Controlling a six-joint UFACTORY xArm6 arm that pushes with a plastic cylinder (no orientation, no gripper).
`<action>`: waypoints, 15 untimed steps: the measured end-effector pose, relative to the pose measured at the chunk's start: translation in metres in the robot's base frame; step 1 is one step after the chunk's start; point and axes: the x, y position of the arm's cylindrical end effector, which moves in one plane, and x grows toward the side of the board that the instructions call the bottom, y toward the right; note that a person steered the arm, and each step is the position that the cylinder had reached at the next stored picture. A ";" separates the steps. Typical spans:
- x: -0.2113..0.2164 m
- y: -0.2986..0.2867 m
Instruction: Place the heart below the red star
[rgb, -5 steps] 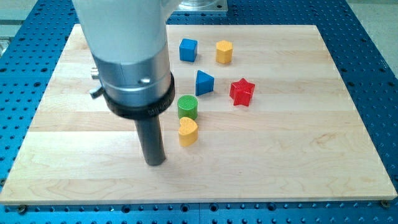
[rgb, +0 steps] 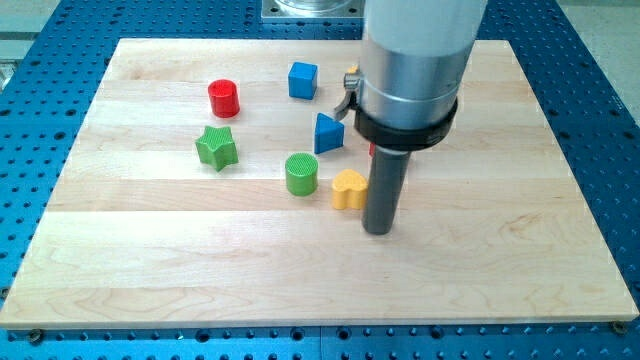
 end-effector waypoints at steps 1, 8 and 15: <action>0.005 -0.034; -0.059 0.079; 0.045 0.010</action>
